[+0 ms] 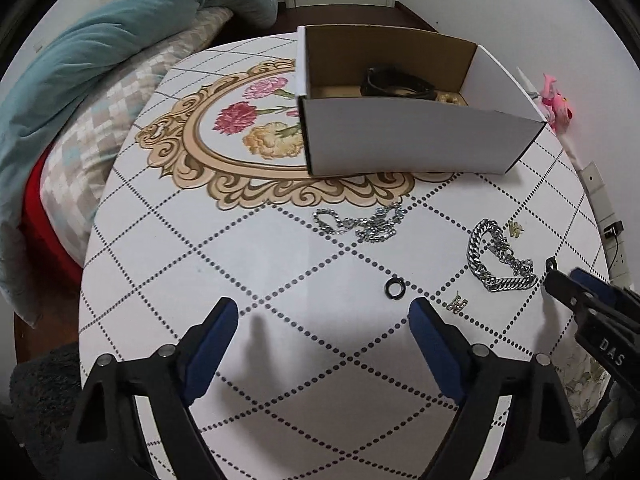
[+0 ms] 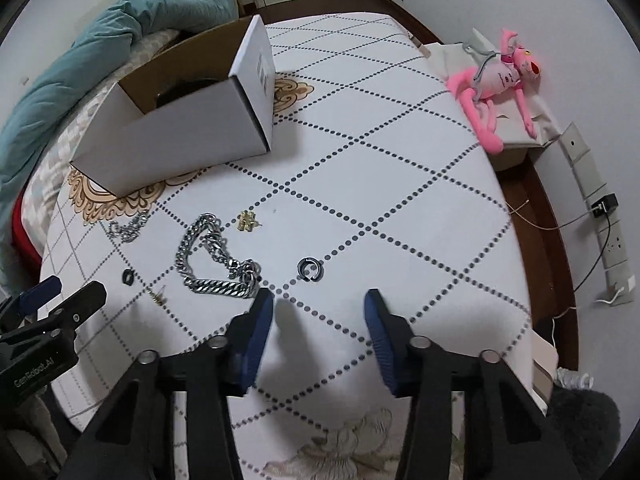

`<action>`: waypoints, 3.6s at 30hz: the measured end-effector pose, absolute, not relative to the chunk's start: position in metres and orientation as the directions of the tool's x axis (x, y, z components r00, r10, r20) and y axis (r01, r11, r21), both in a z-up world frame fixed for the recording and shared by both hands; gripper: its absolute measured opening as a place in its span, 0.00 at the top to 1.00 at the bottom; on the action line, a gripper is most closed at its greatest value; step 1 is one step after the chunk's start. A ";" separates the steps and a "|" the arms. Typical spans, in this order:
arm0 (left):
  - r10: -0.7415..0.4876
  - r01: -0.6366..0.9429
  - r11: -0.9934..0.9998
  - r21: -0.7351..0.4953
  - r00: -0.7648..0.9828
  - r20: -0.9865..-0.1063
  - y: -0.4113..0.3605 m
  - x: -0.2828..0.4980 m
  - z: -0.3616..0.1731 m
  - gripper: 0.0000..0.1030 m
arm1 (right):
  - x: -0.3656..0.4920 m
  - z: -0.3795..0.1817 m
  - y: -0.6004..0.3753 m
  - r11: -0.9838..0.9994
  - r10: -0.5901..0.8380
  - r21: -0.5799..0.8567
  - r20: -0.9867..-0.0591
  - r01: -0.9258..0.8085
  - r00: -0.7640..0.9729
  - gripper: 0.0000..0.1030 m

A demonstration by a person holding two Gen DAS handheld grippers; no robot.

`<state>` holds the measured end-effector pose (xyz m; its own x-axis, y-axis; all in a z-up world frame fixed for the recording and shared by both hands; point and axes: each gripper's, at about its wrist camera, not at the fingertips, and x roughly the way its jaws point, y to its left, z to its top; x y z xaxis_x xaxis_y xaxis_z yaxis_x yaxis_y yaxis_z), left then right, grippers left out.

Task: Organize jewelry
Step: 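Grasp a small black ring with the left tool while the right tool grasps another, then lower both tools into the box and open them to drop the rings, then grasp the silver chain bracelet with the right tool while the left grasps a gold charm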

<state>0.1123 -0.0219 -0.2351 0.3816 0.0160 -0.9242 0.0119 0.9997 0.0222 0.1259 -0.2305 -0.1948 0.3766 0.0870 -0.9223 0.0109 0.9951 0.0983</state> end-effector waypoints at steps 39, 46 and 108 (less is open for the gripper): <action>-0.083 0.117 0.992 -0.040 0.391 -0.917 -0.054 0.119 -0.243 0.90 | 0.120 -0.191 -0.233 0.997 0.030 0.060 -0.903 0.056 0.428 0.87; -0.169 0.113 0.985 -0.133 0.430 -0.887 -0.045 0.127 -0.194 0.90 | 0.125 -0.159 -0.230 0.988 0.129 0.155 -0.880 0.021 0.457 0.87; 0.048 -0.084 0.996 0.005 0.526 -0.849 0.014 0.198 -0.107 0.01 | 0.220 -0.048 -0.166 0.996 0.039 -0.010 -0.860 -0.094 0.509 0.00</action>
